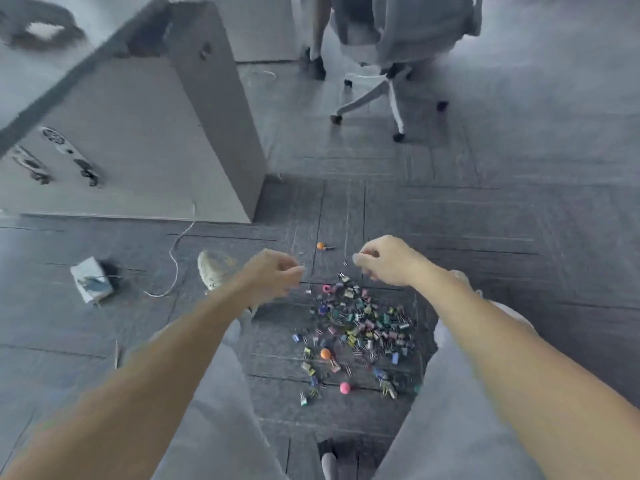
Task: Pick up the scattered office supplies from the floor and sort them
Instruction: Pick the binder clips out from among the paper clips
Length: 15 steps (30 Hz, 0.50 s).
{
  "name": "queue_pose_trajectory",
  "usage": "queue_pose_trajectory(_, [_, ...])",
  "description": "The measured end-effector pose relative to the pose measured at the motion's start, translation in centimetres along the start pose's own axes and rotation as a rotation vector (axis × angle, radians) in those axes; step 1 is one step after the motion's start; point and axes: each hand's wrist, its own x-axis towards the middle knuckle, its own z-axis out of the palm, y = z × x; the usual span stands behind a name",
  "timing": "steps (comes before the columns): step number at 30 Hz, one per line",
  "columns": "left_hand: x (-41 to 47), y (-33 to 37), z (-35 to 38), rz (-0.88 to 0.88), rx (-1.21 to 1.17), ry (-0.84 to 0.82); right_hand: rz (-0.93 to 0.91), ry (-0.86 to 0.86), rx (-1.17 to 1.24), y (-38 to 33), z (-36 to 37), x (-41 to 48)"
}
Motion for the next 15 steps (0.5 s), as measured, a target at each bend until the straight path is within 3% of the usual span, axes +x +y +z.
queue_pose_trajectory(4, [7.5, -5.1, 5.8, -0.167, -0.117, -0.087, 0.233, 0.054, 0.097, 6.7, 3.8, 4.9])
queue_pose_trajectory(11, [17.0, -15.0, 15.0, -0.401, -0.060, -0.260, 0.509, -0.047, 0.255, 17.3, 12.5, 13.1])
queue_pose_trajectory(15, [21.6, -18.3, 19.4, -0.490, -0.116, -0.337, 0.782, 0.025, 0.656, 21.3, 16.6, 16.5])
